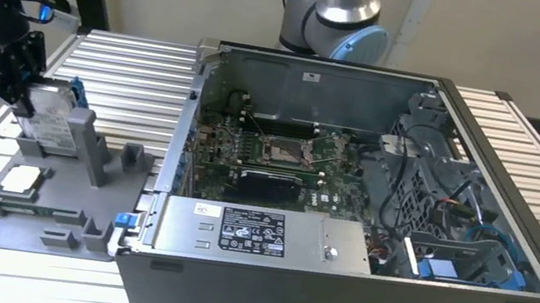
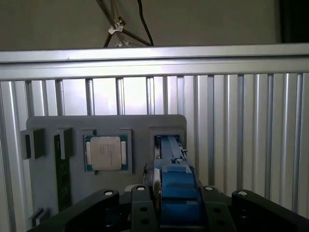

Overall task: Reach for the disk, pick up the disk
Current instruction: 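Pick up the disk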

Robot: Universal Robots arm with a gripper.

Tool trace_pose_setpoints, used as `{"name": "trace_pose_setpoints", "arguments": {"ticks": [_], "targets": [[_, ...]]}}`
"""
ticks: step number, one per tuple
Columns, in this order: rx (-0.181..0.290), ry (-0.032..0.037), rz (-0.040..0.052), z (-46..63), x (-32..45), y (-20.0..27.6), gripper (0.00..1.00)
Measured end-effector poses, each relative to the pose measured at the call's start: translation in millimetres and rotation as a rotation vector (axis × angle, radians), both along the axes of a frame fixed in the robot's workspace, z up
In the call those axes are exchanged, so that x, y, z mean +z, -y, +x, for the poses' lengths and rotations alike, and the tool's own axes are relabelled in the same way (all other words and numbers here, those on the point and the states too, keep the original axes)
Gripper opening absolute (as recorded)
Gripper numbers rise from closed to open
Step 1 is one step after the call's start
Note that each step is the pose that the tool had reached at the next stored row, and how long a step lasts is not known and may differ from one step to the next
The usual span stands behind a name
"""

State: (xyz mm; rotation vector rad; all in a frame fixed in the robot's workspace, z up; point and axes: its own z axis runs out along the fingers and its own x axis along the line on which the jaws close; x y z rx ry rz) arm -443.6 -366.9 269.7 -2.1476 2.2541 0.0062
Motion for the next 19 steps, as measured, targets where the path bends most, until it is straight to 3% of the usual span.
{"name": "trace_pose_setpoints", "arguments": {"ticks": [7,19], "targets": [[0.0,0.0002,0.0,0.0,6.5,0.0,0.0],[0.0,0.0003,0.0001,0.0,24.9,0.0,0.0]]}}
